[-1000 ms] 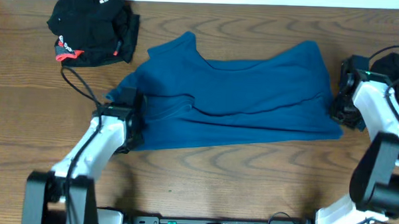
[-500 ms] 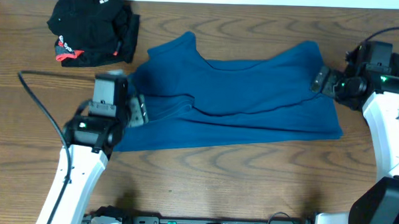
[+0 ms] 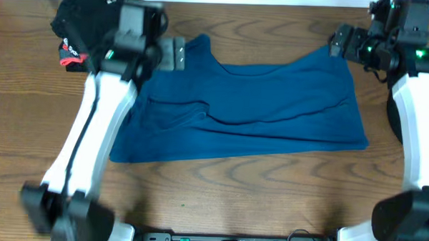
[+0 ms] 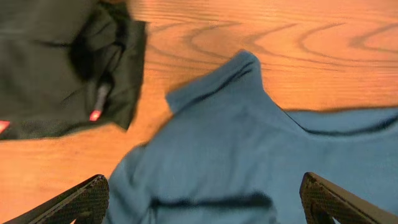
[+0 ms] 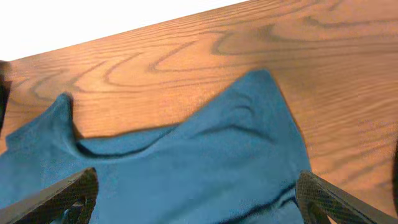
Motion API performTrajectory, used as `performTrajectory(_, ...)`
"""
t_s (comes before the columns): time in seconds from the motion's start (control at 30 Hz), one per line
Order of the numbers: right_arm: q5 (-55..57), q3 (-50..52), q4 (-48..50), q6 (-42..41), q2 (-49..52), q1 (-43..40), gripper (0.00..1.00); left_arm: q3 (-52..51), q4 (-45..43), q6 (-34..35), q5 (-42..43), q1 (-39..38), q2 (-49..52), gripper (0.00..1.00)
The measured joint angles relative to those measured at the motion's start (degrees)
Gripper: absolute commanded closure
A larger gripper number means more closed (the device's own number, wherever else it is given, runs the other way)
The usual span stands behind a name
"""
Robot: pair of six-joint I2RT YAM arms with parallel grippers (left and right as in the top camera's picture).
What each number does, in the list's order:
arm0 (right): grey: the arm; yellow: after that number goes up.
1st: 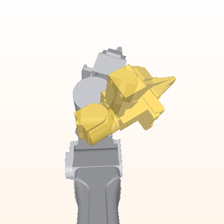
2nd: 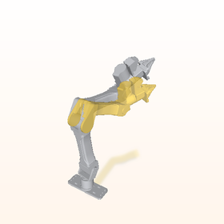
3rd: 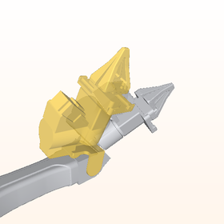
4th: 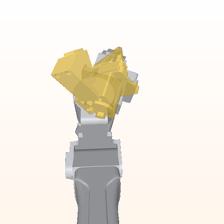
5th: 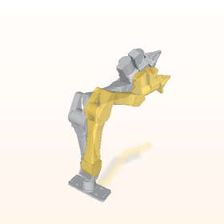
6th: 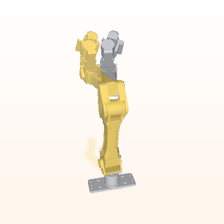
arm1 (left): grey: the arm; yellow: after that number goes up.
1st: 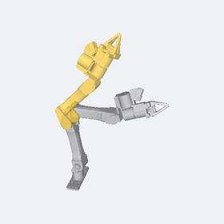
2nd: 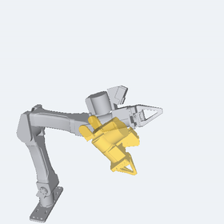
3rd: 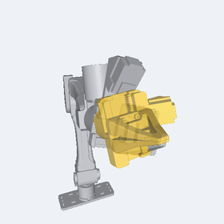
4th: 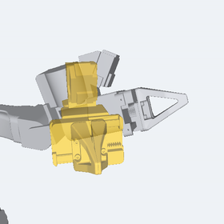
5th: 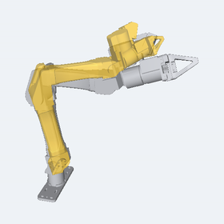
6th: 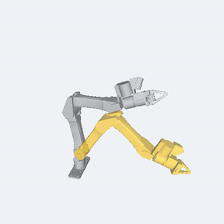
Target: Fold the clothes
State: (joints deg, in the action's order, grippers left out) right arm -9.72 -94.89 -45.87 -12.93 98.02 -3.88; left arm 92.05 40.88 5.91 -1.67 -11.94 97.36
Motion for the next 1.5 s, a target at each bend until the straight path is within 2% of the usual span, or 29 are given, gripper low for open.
performTrajectory(0.2,-2.4,-1.8,0.0,-0.9,7.6,0.2,0.01,12.6,0.3,-1.2,0.0,0.7,15.0,0.02)
performTrajectory(0.5,-1.9,-2.9,0.3,-0.8,13.4,1.7,0.01,24.8,-1.4,-3.0,0.0,1.4,28.2,0.02)
performTrajectory(0.83,-0.7,-3.4,-1.6,0.6,15.9,1.9,0.01,25.1,-5.0,-3.2,0.2,4.0,36.9,0.01)
performTrajectory(1.1,-0.3,-3.4,-4.5,1.2,15.9,2.1,0.01,25.1,-5.2,-2.9,0.7,4.7,40.1,0.01)
performTrajectory(1.5,0.3,-3.4,-7.3,1.7,15.9,2.1,0.01,25.1,-5.3,1.9,2.2,5.7,42.9,0.01)
